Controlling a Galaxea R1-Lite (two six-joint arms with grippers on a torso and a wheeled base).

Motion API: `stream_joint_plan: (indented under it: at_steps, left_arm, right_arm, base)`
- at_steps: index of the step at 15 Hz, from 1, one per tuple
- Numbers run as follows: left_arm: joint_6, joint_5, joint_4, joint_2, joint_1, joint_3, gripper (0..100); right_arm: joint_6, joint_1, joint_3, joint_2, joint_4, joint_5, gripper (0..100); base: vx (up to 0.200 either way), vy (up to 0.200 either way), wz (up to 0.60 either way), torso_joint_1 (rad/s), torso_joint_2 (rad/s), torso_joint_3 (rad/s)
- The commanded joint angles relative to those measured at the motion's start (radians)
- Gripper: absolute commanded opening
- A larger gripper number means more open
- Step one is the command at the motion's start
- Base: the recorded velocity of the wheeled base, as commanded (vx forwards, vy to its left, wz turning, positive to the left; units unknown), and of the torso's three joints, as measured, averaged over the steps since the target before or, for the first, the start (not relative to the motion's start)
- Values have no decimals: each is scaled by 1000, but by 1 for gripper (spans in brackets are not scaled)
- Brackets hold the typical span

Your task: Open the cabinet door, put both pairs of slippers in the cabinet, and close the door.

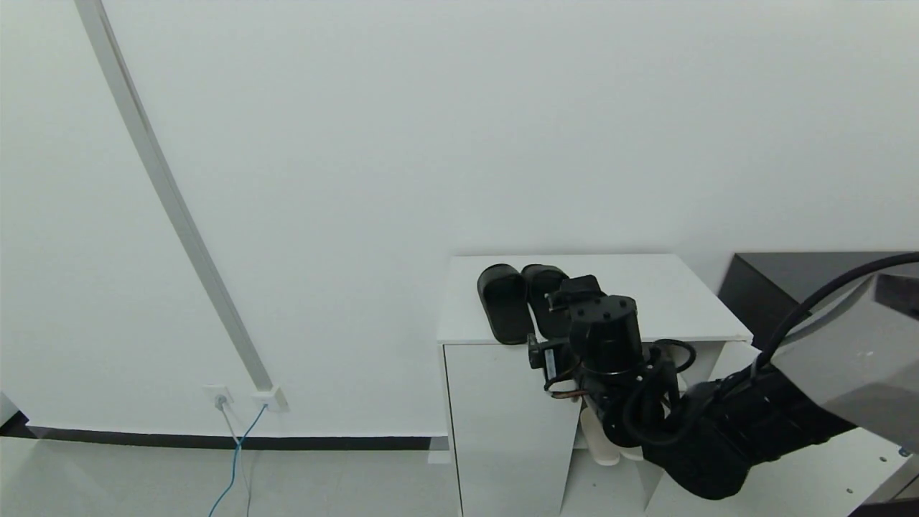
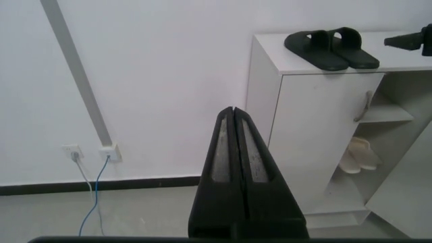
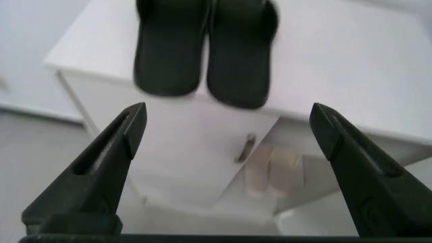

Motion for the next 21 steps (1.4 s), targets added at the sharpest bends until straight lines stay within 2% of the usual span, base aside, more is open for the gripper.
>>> stream_joint_plan:
  at_steps: [1,3,8,14,19,21]
  left_arm:
    - [0,0,0,1,0,0,0]
    - [-2,0,0,1,0,0,0]
    - [0,0,0,1,0,0,0]
    - [-2,0,0,1,0,0,0]
    - [-2,0,0,1,0,-2,0]
    - [-3,0,0,1,0,0,0]
  right_arm:
    - [83,2,-84,-77,132,44,100]
    - [155,5,-90,-93,232,104,100]
    - [222,8,-78,-18,222,118,100]
    - [218,-1,-49,90,100,116,100]
    - [167,-47,-90,197,-25,118,100]
    - [133,-71,-153,251,-58,134,100]
  base:
    - [0,0,0,0,0,0]
    - [100,0,0,4,4,1]
    - [200,0,0,0,-5,2]
    - [200,0,0,9,3,-2]
    - [0,0,0,0,0,0]
    - [0,0,0,0,0,0]
